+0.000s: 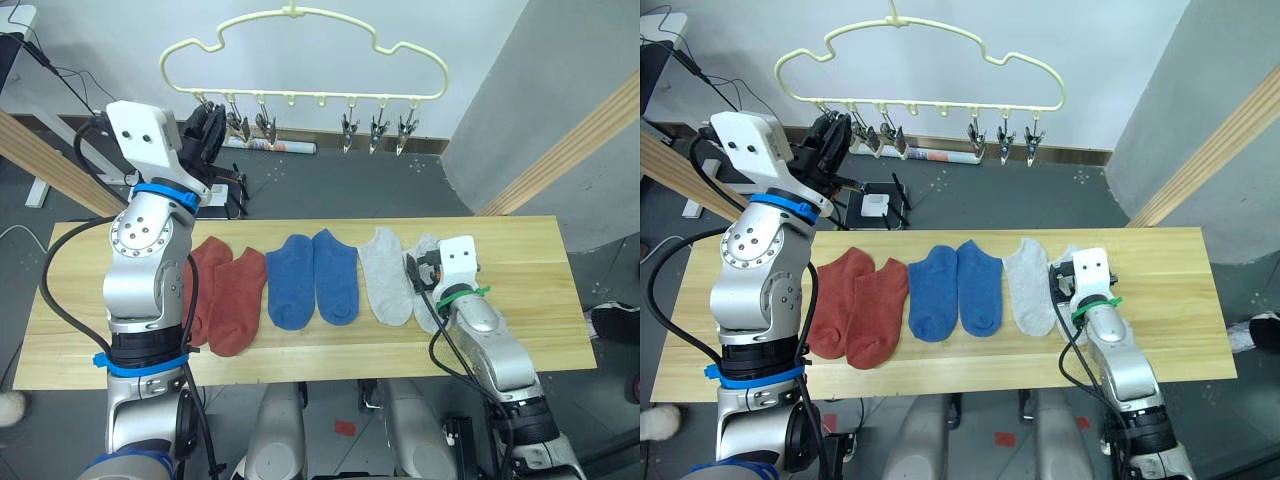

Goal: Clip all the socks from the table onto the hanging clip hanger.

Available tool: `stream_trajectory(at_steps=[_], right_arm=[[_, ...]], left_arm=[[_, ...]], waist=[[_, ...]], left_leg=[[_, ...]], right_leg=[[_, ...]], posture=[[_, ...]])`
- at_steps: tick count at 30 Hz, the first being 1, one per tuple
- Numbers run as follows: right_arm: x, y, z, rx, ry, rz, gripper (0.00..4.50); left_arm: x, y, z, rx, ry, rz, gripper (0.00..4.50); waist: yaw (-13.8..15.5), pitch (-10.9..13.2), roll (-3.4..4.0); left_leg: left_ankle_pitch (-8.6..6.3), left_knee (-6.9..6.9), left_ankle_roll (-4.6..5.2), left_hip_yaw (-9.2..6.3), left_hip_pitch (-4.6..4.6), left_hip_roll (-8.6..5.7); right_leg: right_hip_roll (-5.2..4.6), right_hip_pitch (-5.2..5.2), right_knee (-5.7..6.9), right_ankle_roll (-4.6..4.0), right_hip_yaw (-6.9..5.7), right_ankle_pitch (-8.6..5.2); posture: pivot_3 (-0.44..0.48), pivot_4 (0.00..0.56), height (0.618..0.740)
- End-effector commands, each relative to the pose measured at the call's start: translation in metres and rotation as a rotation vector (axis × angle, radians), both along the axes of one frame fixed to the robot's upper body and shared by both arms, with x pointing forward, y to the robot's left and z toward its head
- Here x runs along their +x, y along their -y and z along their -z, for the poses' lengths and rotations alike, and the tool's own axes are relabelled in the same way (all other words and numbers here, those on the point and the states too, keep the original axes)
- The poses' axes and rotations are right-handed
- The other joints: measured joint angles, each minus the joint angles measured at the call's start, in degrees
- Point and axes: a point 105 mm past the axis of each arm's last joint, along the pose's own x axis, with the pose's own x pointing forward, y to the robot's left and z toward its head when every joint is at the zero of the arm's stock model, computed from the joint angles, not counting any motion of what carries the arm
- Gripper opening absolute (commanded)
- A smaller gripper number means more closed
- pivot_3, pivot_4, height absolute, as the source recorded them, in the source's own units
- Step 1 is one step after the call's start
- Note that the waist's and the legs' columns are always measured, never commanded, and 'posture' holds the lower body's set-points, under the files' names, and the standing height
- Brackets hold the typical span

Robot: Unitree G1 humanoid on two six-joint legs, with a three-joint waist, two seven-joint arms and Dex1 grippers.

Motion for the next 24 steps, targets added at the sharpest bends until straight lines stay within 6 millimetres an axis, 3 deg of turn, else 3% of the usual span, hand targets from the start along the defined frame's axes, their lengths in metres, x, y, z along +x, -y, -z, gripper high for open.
stream_trajectory(at_steps=[1, 9, 13, 24], right_arm=[[0.003, -0.003, -0.003, 0.028, 0.046, 0.001, 4.50], [0.009, -0.009, 0.022, 0.079, -0.056, 0.022, 4.50], [0.010, -0.002, 0.028, 0.075, -0.094, 0.079, 4.50], [0.005, -0.003, 0.032, 0.107, -0.123, 0.092, 0.67]], left_arm=[[-0.007, 0.002, -0.014, 0.012, 0.055, 0.008, 0.18], [-0.007, 0.001, -0.011, 0.011, 0.049, 0.004, 0.18], [-0.007, 0.001, -0.009, 0.010, 0.044, 0.002, 0.18], [-0.007, -0.002, -0.006, 0.001, 0.032, 0.005, 0.18]], waist=[[0.0, 0.0, 0.00], [0.0, 0.0, 0.01], [0.0, 0.0, 0.01], [0.0, 0.0, 0.01]], left_leg=[[0.00, 0.00, 0.00, 0.00, 0.00, 0.00], [0.00, -0.01, 0.00, 0.00, 0.00, 0.00], [0.00, 0.01, 0.00, 0.00, 0.02, 0.01], [0.00, 0.01, 0.00, -0.01, 0.02, 0.00]], right_leg=[[0.00, 0.00, 0.00, 0.00, 0.00, 0.00], [-0.01, 0.00, 0.02, 0.00, 0.01, 0.00], [-0.01, 0.00, 0.06, 0.00, 0.00, 0.01], [-0.02, 0.01, 0.06, 0.00, 0.00, 0.01]], posture=[[-0.001, 0.488, 0.740], [-0.002, 0.491, 0.740], [-0.001, 0.489, 0.740], [0.000, 0.485, 0.740]])
